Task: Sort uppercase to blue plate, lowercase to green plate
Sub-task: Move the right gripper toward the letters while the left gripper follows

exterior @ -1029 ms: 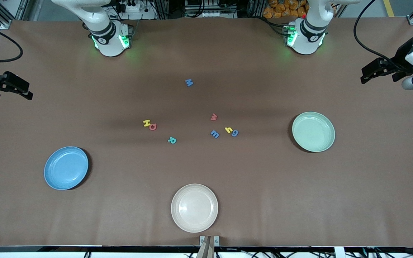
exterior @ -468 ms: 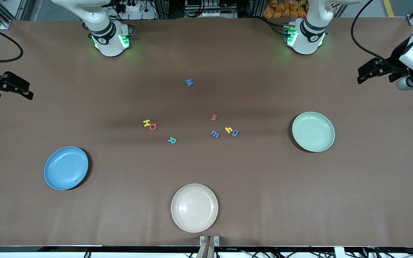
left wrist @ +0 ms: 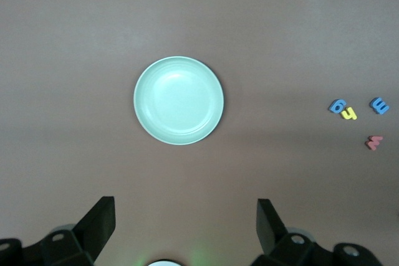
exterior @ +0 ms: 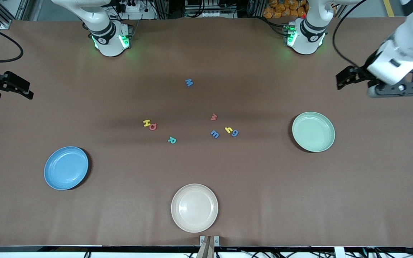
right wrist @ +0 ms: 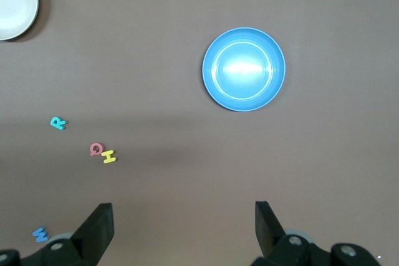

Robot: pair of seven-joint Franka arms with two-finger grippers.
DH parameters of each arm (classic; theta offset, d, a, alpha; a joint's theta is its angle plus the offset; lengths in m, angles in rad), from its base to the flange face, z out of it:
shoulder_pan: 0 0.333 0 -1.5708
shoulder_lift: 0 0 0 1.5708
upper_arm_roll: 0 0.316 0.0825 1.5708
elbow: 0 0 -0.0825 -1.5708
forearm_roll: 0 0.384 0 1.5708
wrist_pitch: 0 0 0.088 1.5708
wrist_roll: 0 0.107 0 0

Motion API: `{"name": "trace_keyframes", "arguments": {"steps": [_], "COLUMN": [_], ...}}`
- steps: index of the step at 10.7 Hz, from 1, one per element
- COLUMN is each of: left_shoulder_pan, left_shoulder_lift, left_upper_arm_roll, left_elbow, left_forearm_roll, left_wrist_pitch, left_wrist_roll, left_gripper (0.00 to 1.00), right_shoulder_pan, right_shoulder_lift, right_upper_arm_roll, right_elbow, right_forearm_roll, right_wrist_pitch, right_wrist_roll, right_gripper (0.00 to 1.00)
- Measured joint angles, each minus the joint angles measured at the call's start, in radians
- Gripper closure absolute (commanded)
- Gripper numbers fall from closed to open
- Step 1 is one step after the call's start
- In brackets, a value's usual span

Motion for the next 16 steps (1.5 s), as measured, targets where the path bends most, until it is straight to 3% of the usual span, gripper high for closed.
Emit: {"name": "trace_keyframes", "arguments": {"steps": [4, 10, 14, 16], "left_shoulder_pan": [-0.002, -0.004, -0.030, -0.093], "left_shoulder_lift": [0.025, 0.143, 0.213, 0.261], "left_upper_arm_roll": [-0.102, -0.278, -0.389, -0.404], "left_elbow": [-0.083, -0.095, -0.117, -0.133], "left_forearm_roll": [-0.001, -0.001, -0.002, 0.002], "left_wrist_pitch": [0.113, 0.251, 0.337, 0.403], "left_wrist_roll": [-0.143, -0.421, -0.444, -0.449], "left_gripper": [0.00, 0.00, 0.00, 0.00], "right_shoulder_pan": [0.000, -0.001, -0.001, 0.000], "right_shoulder_lift": [0.000, 0.046, 0.120, 0.143], "right_upper_arm_roll": [0.000, -0.002, -0.003, -0.003], "right_elbow": [0.000, -0.005, -0.009, -0.011], "right_forearm_roll": [0.000, 0.000, -0.004, -0.004], "right_wrist_pitch": [-0.001, -0.017, -0.025, -0.047], "right_wrist_roll": [0.000, 0.000, 0.000, 0.000], "right_gripper": [0.00, 0.00, 0.00, 0.00]}}
